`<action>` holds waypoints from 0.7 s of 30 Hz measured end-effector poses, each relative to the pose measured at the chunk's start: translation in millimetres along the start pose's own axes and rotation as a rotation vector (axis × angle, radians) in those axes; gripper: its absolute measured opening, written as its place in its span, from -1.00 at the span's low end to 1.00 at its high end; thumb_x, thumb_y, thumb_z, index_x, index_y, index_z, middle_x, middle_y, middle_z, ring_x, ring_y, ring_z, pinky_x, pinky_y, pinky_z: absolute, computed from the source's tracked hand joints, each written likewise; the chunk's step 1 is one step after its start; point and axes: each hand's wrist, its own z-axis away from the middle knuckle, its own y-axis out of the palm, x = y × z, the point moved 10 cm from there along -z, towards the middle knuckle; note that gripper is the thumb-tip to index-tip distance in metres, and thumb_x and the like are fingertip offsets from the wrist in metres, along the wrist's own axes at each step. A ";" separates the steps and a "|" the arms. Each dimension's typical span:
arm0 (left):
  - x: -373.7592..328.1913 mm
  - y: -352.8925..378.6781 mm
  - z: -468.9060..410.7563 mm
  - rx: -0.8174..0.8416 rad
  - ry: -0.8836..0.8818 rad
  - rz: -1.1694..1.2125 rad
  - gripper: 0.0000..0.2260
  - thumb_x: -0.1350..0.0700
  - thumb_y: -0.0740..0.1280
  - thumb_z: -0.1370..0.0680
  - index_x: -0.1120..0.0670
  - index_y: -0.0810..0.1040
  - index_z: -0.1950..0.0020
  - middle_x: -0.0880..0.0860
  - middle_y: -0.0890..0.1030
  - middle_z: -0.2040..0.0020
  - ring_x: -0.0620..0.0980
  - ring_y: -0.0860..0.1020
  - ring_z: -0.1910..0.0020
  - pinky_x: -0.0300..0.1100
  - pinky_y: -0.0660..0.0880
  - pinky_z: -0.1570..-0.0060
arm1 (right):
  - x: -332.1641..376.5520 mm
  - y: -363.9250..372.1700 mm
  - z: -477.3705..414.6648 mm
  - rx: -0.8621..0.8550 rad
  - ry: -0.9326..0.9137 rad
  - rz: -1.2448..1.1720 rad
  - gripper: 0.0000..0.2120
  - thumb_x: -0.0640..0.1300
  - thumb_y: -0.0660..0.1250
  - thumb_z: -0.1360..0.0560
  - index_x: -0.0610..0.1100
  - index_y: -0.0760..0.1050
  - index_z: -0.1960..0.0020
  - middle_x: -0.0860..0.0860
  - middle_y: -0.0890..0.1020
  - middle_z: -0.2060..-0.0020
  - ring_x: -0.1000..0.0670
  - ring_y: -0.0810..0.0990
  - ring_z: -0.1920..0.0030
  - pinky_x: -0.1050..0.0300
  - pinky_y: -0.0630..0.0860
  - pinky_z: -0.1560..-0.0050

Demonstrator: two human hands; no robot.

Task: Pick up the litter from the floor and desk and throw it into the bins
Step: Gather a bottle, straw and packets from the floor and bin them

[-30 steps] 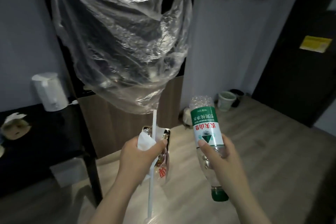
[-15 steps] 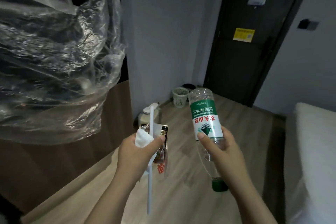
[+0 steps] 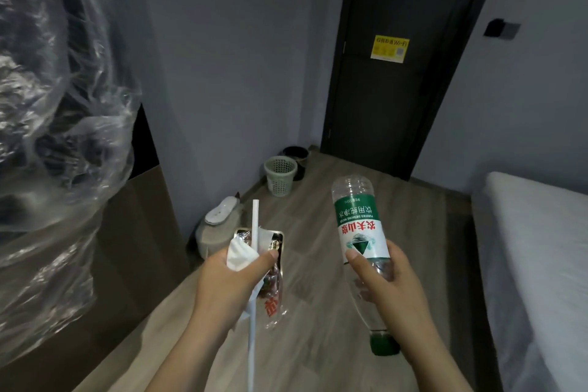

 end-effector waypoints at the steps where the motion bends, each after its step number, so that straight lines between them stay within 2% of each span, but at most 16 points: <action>1: 0.2 12.2 -18.6 0.005 0.000 -0.005 -0.78 0.19 0.50 -0.40 0.19 0.51 0.36 -0.07 0.50 0.59 -0.25 0.43 0.62 -0.44 0.31 0.59 | -3.3 0.9 -21.3 -0.004 0.009 -0.004 -0.63 0.15 0.47 -0.33 0.19 0.46 -0.10 0.16 0.67 0.16 0.09 0.67 0.15 -0.05 0.63 0.03; 4: -3.0 48.4 -75.3 0.003 0.014 -0.029 -0.79 0.18 0.50 -0.40 0.17 0.52 0.36 -0.07 0.51 0.58 -0.24 0.44 0.60 -0.43 0.33 0.58 | -9.8 3.8 -90.1 -0.008 0.028 -0.016 -0.66 0.13 0.48 -0.34 0.19 0.48 -0.07 0.15 0.67 0.17 0.07 0.67 0.15 -0.09 0.62 0.01; 9: -15.3 106.6 -165.8 -0.039 0.020 -0.097 -0.75 0.14 0.50 -0.40 0.19 0.49 0.36 -0.05 0.49 0.57 -0.22 0.42 0.59 -0.36 0.36 0.52 | -8.5 7.8 -206.4 0.043 0.051 -0.025 -0.59 0.07 0.49 -0.37 0.17 0.46 -0.17 0.12 0.66 0.09 0.05 0.66 0.10 -0.12 0.61 -0.03; 12: -15.6 134.2 -216.8 -0.067 0.002 -0.158 -0.73 0.06 0.50 -0.38 0.18 0.50 0.37 -0.01 0.51 0.52 -0.14 0.44 0.53 -0.23 0.38 0.41 | -2.8 9.9 -268.6 0.055 0.054 -0.011 -0.54 0.01 0.48 -0.38 0.13 0.44 -0.23 0.14 0.65 0.09 0.09 0.65 0.10 -0.04 0.61 -0.01; 15: -13.3 157.6 -264.2 -0.068 -0.018 -0.258 -0.69 0.00 0.49 -0.38 0.12 0.47 0.41 0.00 0.51 0.51 -0.07 0.45 0.47 -0.19 0.39 0.40 | -2.9 17.2 -320.9 0.081 0.059 0.012 -0.50 -0.06 0.46 -0.40 0.12 0.40 -0.29 0.17 0.62 0.07 0.14 0.63 0.09 0.04 0.60 0.01; 18: -6.9 174.2 -316.9 -0.097 -0.055 -0.235 -0.74 0.02 0.51 -0.37 0.17 0.55 0.35 0.02 0.54 0.49 -0.02 0.49 0.43 -0.12 0.47 0.35 | -9.2 31.4 -374.9 0.105 0.089 0.044 -0.48 -0.11 0.46 -0.40 0.14 0.37 -0.29 0.17 0.62 0.08 0.13 0.62 0.09 0.00 0.59 -0.03; 21: 0.2 194.0 -378.9 -0.084 -0.060 -0.218 -0.73 0.05 0.51 -0.37 0.24 0.58 0.28 0.04 0.57 0.45 -0.03 0.50 0.42 -0.14 0.45 0.33 | -12.1 51.4 -436.4 0.102 0.094 0.065 -0.47 -0.11 0.46 -0.40 0.15 0.35 -0.29 0.17 0.60 0.07 0.12 0.62 0.09 -0.01 0.58 -0.03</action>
